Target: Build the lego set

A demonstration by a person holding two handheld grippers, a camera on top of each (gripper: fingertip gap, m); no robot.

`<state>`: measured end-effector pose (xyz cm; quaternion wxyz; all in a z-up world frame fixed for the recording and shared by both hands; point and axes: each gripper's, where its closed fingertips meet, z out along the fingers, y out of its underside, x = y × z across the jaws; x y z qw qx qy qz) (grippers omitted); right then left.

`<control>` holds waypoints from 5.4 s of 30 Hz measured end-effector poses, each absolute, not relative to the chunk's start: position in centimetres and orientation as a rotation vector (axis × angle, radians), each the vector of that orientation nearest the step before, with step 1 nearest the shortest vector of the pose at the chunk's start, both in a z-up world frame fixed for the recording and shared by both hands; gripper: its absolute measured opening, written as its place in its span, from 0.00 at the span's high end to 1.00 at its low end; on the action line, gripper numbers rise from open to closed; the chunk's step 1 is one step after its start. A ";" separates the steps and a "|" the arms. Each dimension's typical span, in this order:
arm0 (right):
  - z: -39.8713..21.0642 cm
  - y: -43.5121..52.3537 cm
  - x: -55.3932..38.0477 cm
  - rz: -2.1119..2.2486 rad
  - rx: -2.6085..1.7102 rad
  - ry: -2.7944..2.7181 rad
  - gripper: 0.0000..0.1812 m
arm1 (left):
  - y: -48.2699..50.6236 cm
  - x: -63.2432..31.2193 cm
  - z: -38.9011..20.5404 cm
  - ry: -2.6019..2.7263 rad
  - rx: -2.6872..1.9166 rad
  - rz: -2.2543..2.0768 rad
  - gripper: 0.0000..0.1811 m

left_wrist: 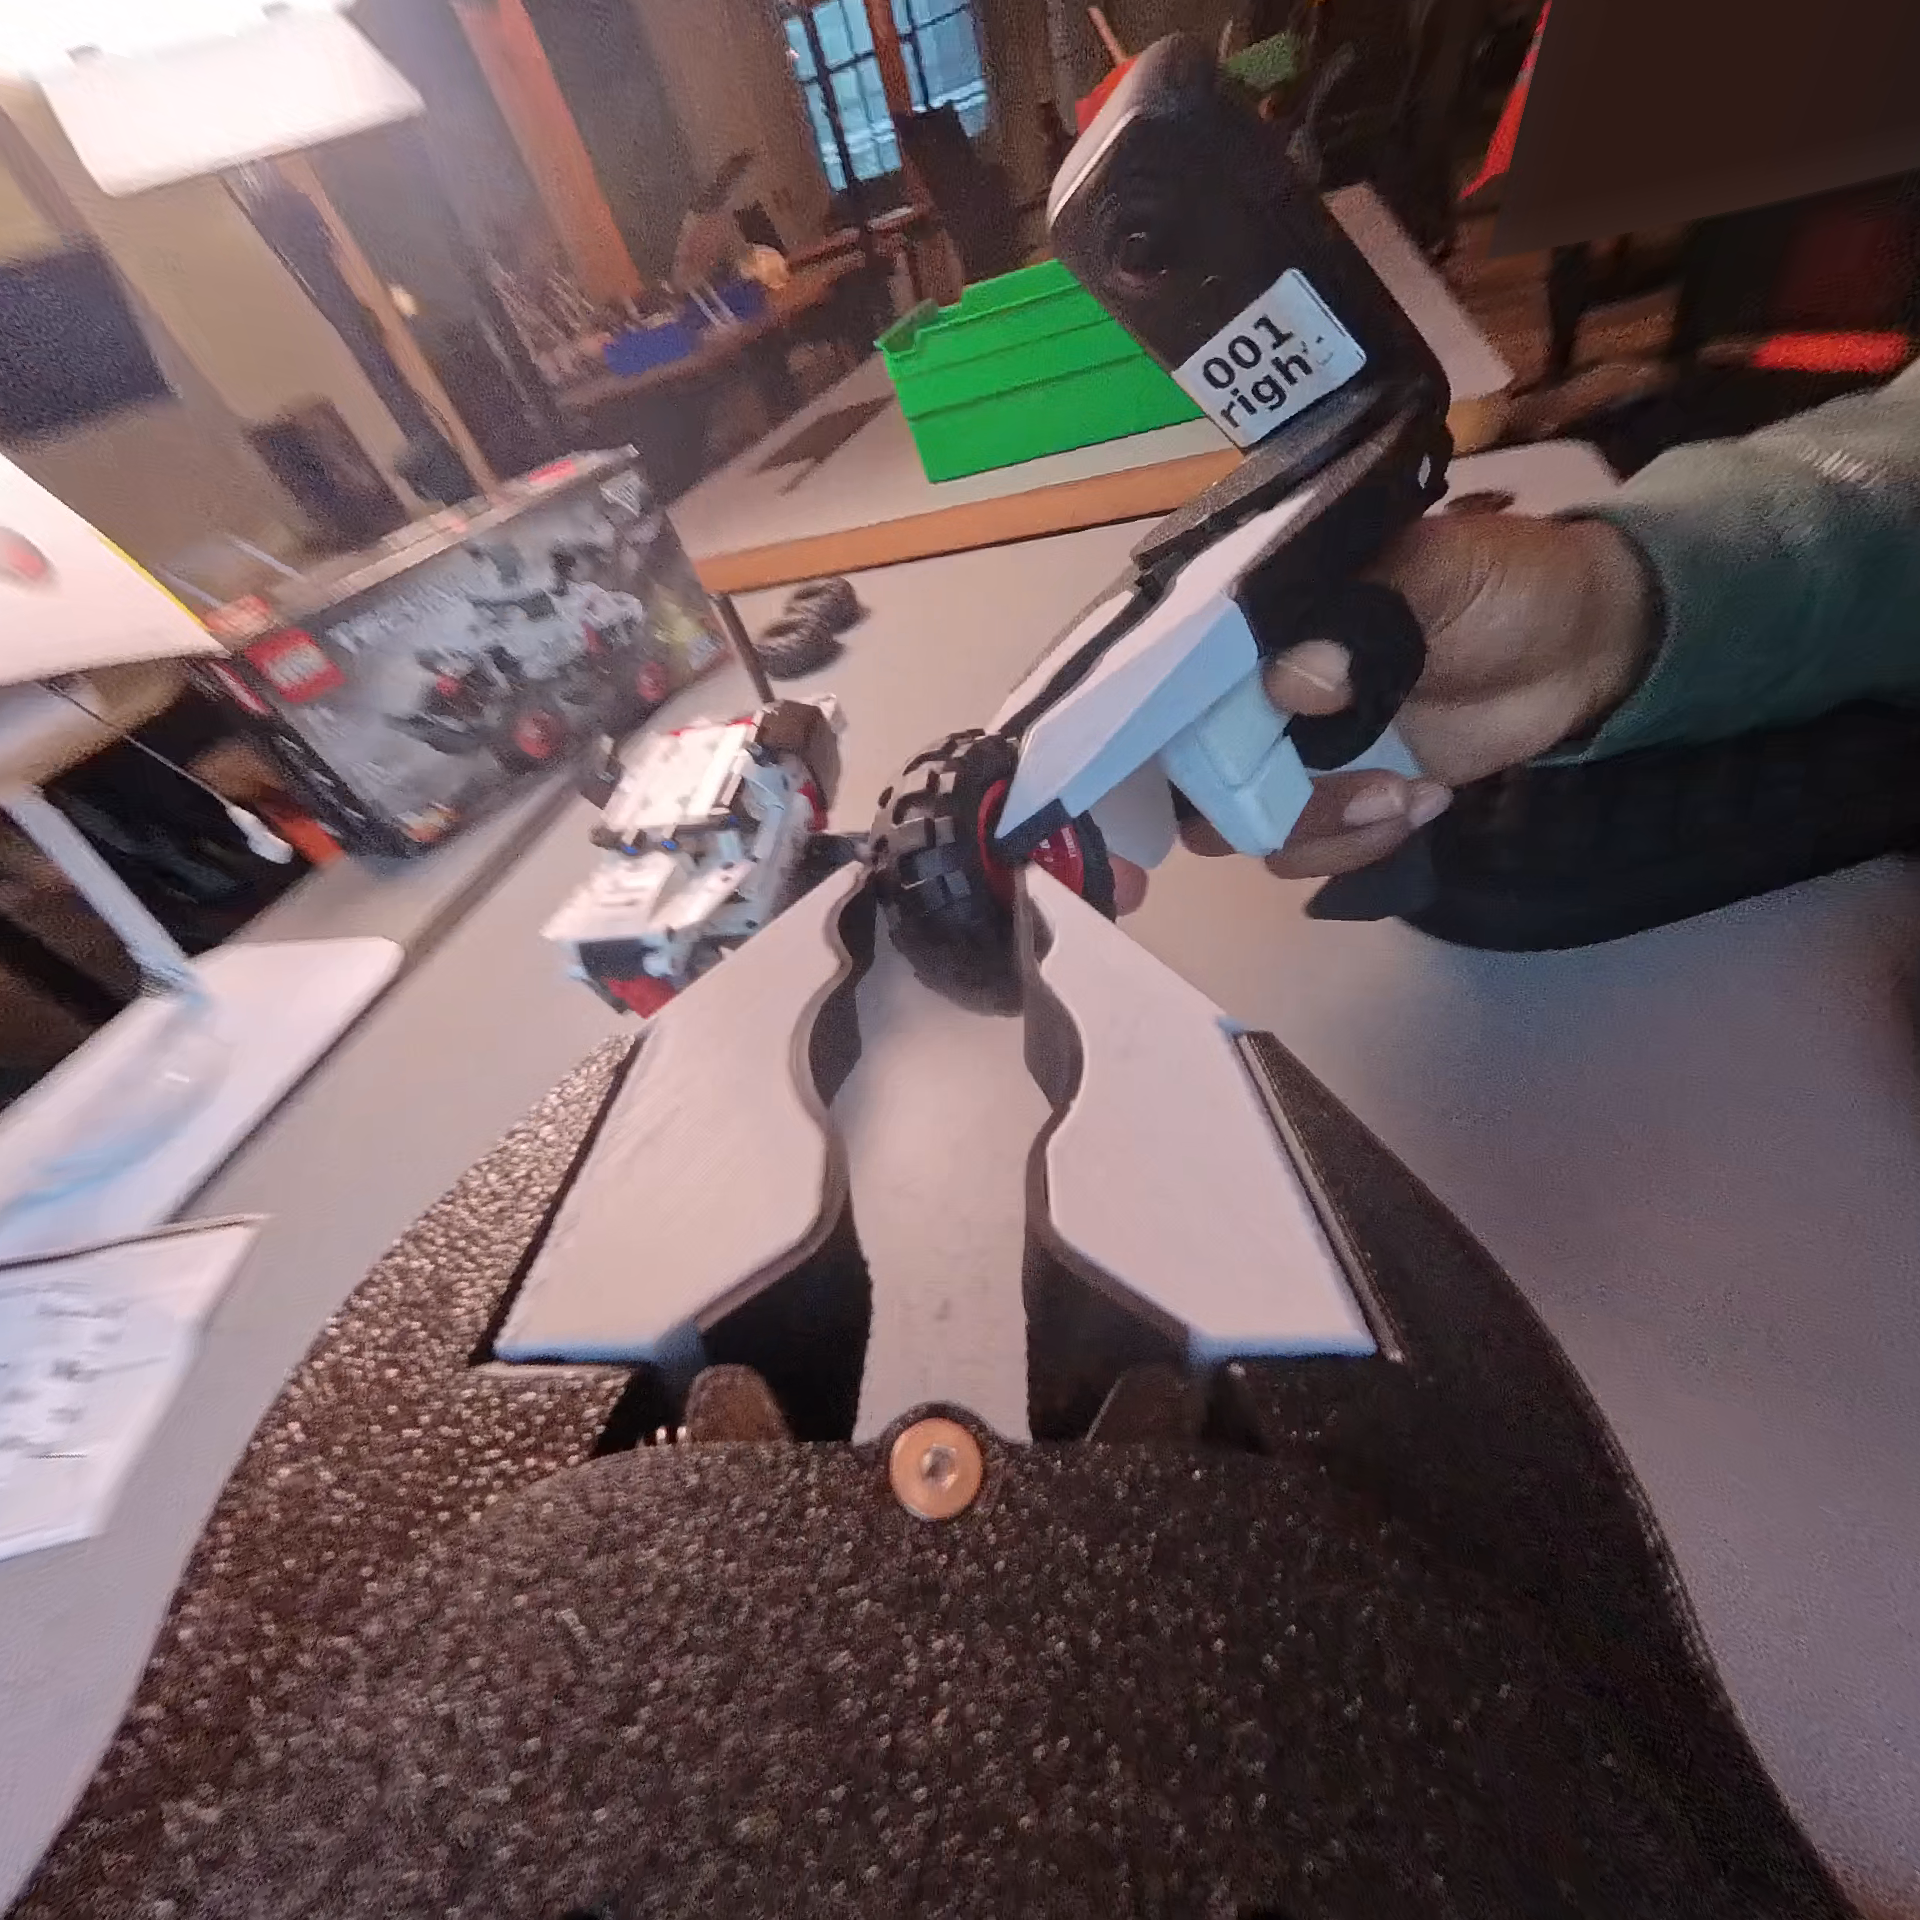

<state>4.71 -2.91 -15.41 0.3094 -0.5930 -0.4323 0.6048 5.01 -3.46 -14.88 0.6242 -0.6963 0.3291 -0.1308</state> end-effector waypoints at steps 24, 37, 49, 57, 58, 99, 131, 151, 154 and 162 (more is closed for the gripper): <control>-14.1 -6.3 7.7 0.508 -0.482 -1.459 0.81 | -7.0 7.7 -14.7 1.163 -1.293 0.380 0.88; -14.8 -6.3 7.4 0.661 -0.652 -1.516 0.86 | -7.2 7.6 -14.6 1.157 -1.329 0.333 0.91; -14.8 -5.6 7.3 0.793 -0.839 -1.486 0.87 | -7.0 7.6 -14.4 1.003 -1.486 0.036 0.95; -15.8 -8.0 7.7 0.714 -0.575 -1.625 0.87 | -8.4 7.5 -15.7 1.117 -1.557 -0.281 0.66; -15.8 -8.6 7.8 0.706 -0.537 -1.639 0.87 | -8.8 7.8 -16.3 1.169 -1.561 -0.296 0.66; -12.5 -9.1 8.2 0.783 -0.558 -1.478 0.81 | -10.1 9.6 -12.7 1.259 -1.321 0.180 0.88; -20.9 -3.1 6.7 1.090 -1.531 -1.719 0.77 | -3.7 5.4 -20.7 0.241 -2.165 -1.411 0.86; -24.4 -2.2 5.6 0.770 -1.196 -2.128 0.67 | -3.7 5.0 -26.3 1.023 -2.171 -0.627 0.50; -23.1 -3.6 6.2 0.701 -1.071 -2.164 0.70 | -3.1 5.0 -26.9 1.077 -2.168 -0.587 0.51; -25.9 -3.8 6.2 0.380 -0.991 -2.279 0.71 | -2.7 6.1 -27.0 1.160 -2.107 -0.535 0.68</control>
